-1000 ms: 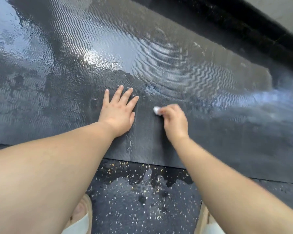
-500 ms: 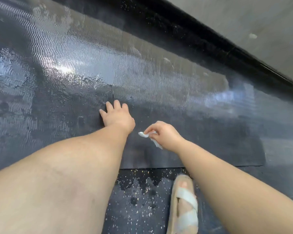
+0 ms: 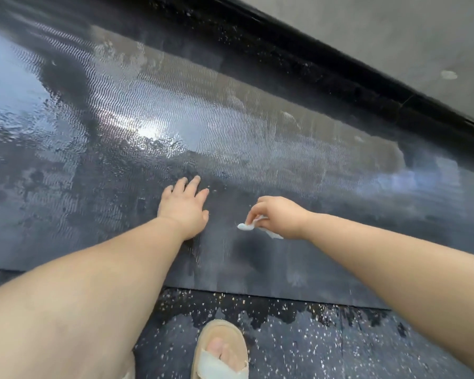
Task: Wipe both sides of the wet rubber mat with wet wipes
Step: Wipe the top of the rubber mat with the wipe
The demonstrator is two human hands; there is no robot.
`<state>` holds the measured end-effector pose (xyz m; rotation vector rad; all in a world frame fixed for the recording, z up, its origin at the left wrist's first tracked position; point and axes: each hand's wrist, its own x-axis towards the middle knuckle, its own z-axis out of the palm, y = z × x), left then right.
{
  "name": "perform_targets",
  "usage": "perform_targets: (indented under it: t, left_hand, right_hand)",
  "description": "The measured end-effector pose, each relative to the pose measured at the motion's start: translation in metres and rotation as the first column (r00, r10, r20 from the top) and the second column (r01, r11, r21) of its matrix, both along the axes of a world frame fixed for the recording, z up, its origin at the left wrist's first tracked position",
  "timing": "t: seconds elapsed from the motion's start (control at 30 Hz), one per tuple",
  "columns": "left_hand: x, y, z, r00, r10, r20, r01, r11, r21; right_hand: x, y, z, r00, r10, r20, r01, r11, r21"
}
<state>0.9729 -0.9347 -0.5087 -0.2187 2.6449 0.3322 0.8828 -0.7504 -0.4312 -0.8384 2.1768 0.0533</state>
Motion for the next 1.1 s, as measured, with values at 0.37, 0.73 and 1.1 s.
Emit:
perform_targets:
  t: [0.37,0.73,1.1]
  left_hand:
    - [0.008,-0.013,0.020,0.971,-0.121,0.205,0.127,0.992,-0.014]
    - [0.009,-0.006,0.019,0.961,-0.032,0.273,0.033,0.999,0.002]
    - [0.028,-0.007,-0.011,0.997,-0.062,0.047,0.065,0.996,-0.065]
  right_hand:
    - [-0.081,-0.007,-0.057,0.857,-0.465,-0.224,0.359,0.848,-0.389]
    - [-0.003,0.002,-0.090,0.885,-0.422,-0.197,0.214,0.744,-0.633]
    - [0.045,0.011,-0.062,0.963,-0.257,-0.083,0.139,0.734,-0.665]
